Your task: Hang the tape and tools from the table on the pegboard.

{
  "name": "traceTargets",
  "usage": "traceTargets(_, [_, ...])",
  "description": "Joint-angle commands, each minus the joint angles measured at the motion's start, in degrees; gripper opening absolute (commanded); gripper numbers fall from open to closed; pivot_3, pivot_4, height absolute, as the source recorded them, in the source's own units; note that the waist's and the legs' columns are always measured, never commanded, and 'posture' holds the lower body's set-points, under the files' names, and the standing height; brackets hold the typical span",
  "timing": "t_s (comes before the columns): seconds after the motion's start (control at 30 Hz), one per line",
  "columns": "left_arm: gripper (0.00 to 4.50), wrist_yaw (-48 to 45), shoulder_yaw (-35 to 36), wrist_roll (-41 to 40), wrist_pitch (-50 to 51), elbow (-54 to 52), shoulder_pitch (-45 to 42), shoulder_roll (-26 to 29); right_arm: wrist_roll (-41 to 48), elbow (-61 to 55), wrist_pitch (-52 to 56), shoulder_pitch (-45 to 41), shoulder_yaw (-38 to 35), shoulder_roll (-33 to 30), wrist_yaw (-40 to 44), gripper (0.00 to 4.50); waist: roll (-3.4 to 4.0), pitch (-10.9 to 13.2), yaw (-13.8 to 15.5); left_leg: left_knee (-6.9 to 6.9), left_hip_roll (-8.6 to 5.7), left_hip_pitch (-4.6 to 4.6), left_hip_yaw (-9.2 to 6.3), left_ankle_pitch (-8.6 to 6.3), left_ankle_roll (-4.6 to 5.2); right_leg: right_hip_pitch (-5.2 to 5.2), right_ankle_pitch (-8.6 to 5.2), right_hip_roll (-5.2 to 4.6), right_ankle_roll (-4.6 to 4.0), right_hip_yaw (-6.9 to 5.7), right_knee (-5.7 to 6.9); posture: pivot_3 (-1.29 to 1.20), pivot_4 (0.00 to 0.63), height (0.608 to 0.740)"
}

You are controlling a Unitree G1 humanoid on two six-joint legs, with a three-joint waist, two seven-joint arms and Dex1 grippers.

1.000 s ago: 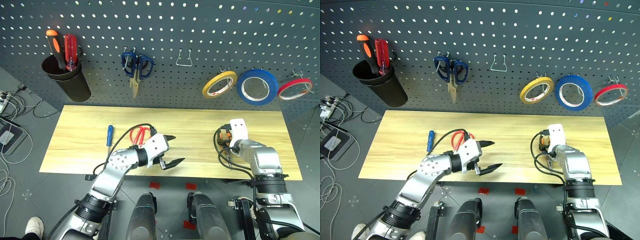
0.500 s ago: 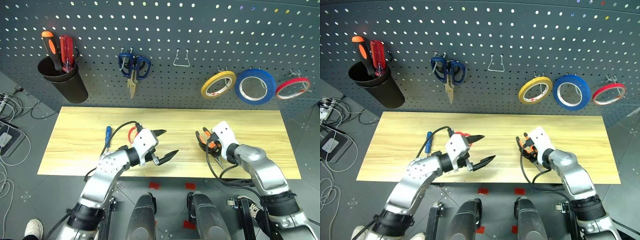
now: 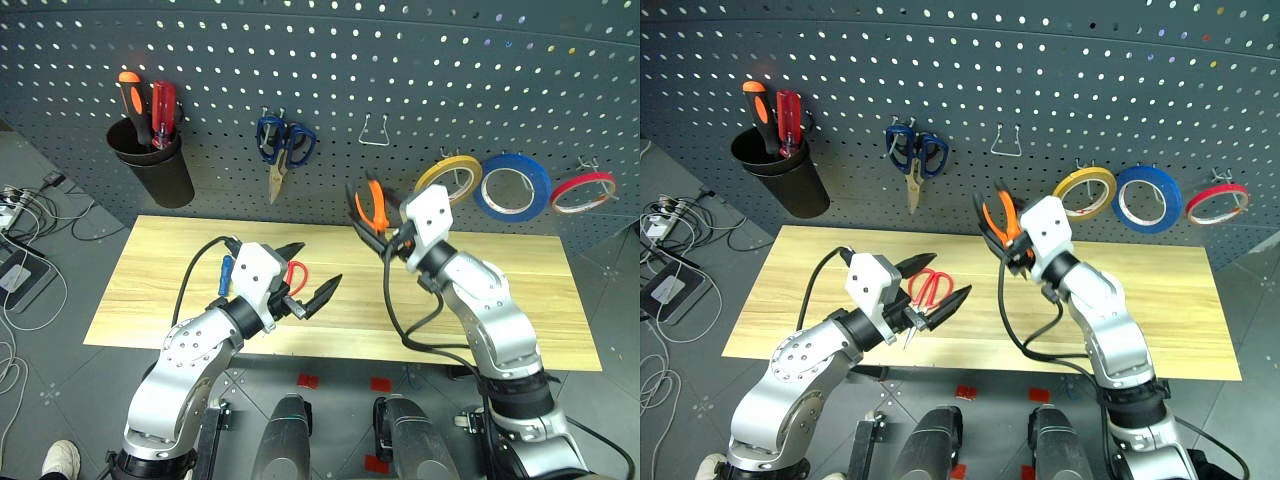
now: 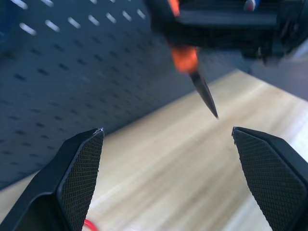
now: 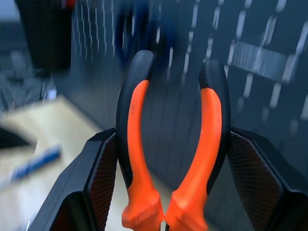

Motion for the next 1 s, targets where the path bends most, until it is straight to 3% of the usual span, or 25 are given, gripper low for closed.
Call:
traceTargets(0.03, [4.5,4.69,1.76,-1.88,1.88,-2.45,-5.22,-2.57,-1.38,3.47,-8.72,-7.14,-2.52,2.56,-4.55,3.11,-0.11,-0.41,0.6,0.0,0.0,0.0,0.0,0.0,0.0,0.0,0.0,0.01,0.0,0.0,-0.01,0.25,0.17,0.74])
traceTargets(0.23, [4.5,8.73,-1.39,-0.17,0.79,3.12,-11.96,-7.85,-6.23,16.01,-23.05,-17.76,-4.7,4.71,-12.9,3.11,-0.32,-1.32,2.07,0.01,-0.02,0.03,0.14,0.02,-0.04,-0.01,0.01,-0.01,-0.01,0.06,0.02,0.25,0.163,0.74])
traceTargets(0.47, [4.5,8.38,-2.79,2.02,-4.94,12.84,-17.55,-10.17,-8.97,27.99,-33.39,-24.1,-6.3,5.24,-19.4,3.11,-0.37,-1.54,2.02,0.04,0.0,0.07,0.22,0.05,-0.08,-0.09,0.01,0.01,-0.02,0.09,0.28,0.24,0.165,0.74])
traceTargets(0.7, [4.5,7.49,-3.52,3.2,-8.76,19.38,-21.92,-10.98,-10.01,36.17,-38.4,-23.2,-6.49,6.14,-23.04,3.11,-0.36,-1.57,1.99,0.03,0.01,0.06,0.3,0.05,-0.08,-0.13,0.01,0.01,-0.02,0.14,0.34,0.24,0.166,0.74])
traceTargets(1.0, [4.5,7.42,-3.63,3.26,-8.77,19.04,-21.72,-11.14,-12.07,41.6,-40.2,-19.61,-5.67,5.49,-24.02,3.11,-0.36,-1.57,1.98,0.03,0.03,0.05,0.3,0.05,-0.08,-0.15,0.01,0.02,-0.02,0.15,0.38,0.24,0.178,0.74])
